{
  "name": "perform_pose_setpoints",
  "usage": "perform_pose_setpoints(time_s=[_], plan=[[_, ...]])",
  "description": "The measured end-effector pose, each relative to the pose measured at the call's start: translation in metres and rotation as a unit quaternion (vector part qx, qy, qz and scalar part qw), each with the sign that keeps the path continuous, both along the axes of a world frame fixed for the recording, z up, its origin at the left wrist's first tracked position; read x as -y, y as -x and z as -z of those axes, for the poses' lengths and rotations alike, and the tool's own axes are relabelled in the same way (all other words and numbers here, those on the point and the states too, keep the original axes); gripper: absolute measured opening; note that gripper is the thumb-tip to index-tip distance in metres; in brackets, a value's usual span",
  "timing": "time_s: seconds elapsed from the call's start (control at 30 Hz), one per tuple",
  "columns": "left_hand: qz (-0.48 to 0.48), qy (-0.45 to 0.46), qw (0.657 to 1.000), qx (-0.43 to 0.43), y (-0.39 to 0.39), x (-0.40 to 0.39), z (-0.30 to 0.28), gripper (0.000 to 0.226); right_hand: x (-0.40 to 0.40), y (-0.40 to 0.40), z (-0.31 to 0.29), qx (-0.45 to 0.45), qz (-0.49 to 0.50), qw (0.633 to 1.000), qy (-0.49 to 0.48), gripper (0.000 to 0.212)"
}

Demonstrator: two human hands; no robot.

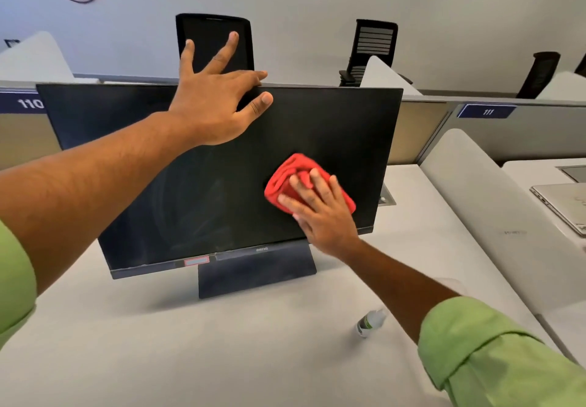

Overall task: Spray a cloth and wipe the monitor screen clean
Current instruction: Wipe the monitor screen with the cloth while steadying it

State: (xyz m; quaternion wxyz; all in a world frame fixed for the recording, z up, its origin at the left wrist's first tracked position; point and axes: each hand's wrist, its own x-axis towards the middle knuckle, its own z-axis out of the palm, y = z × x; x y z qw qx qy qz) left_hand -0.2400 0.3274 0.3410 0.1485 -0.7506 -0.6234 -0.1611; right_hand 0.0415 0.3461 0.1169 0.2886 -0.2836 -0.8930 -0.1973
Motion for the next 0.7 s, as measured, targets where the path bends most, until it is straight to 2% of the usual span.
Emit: perform_pose_setpoints(time_s=[0.1, 0.2, 0.3, 0.37, 0.47, 0.6, 0.7], plan=[[-0.002, 0.002, 1.0, 0.001, 0.001, 0.002, 0.001, 0.077, 0.016, -0.009, 0.023, 0.122, -0.056, 0.991, 0.011, 0.08], [-0.001, 0.001, 1.0, 0.009, 0.003, 0.005, 0.0, 0.075, 0.004, -0.024, 0.008, 0.237, -0.119, 0.964, 0.007, 0.093], [-0.006, 0.0, 1.0, 0.011, 0.004, 0.008, -0.002, 0.074, -0.028, -0.048, -0.032, 0.305, -0.169, 0.935, -0.068, 0.082], [-0.007, 0.003, 1.0, 0.012, 0.004, 0.008, -0.001, 0.074, -0.049, -0.065, -0.062, 0.264, -0.136, 0.948, -0.114, 0.068], [-0.008, 0.009, 1.0, 0.011, 0.004, 0.007, -0.001, 0.077, -0.075, -0.087, -0.107, 0.126, -0.016, 0.983, -0.134, 0.052], [-0.009, 0.011, 1.0, 0.004, 0.004, 0.003, -0.002, 0.078, -0.101, -0.098, -0.155, 0.054, 0.1, 0.988, -0.103, 0.057], [-0.007, 0.006, 1.0, 0.003, 0.005, 0.004, 0.0, 0.077, -0.102, -0.079, -0.154, -0.073, 0.162, 0.983, -0.037, 0.058]])
